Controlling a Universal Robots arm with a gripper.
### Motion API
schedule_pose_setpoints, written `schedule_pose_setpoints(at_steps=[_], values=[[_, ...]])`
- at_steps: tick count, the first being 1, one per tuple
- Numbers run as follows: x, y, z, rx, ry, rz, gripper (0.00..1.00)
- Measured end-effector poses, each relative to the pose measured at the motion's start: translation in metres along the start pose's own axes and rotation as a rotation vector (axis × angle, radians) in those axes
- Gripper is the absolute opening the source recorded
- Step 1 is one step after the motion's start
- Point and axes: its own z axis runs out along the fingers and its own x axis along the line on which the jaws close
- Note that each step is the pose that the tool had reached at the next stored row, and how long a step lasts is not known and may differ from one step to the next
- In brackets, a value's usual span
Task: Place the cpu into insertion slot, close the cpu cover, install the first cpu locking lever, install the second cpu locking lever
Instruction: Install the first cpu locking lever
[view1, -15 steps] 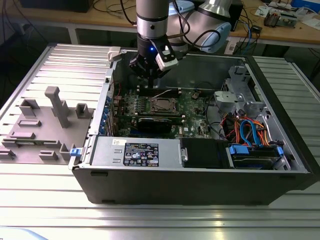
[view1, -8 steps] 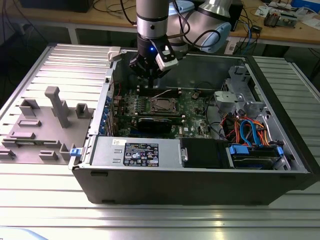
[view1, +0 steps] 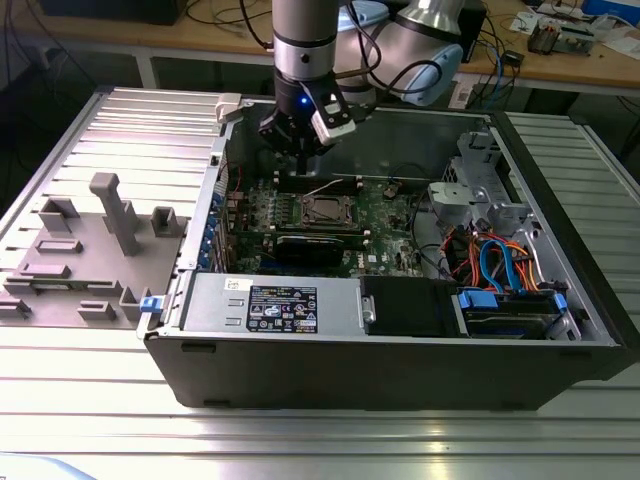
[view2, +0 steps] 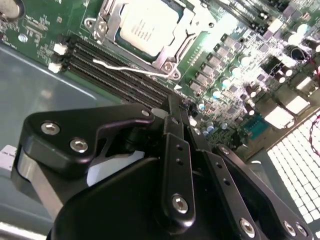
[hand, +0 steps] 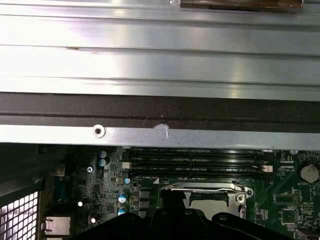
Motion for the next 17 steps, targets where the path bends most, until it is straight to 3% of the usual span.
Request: schedule_pose_setpoints(at_steps=[2, 4, 7, 9, 12, 17], values=[[-0.0023, -0.0003, 0.0012, 0.0007, 0.0002, 0.000, 0.11], [-0.0116, -0.0010, 0.0072, 0.0009, -0.0003, 0.005, 0.11], [-0.0174, -0.0015, 0.0115, 0.0011, -0.0007, 0.011, 0.11], [-0.0195, -0.0017, 0.0137, 0.0012, -0.0010, 0.015, 0.11], [-0.0212, -0.0021, 0.0222, 0.0014, -0.0012, 0.016, 0.11], [-0.0243, -0.0004, 0.0262, 0.0016, -0.0011, 0.016, 0.11]])
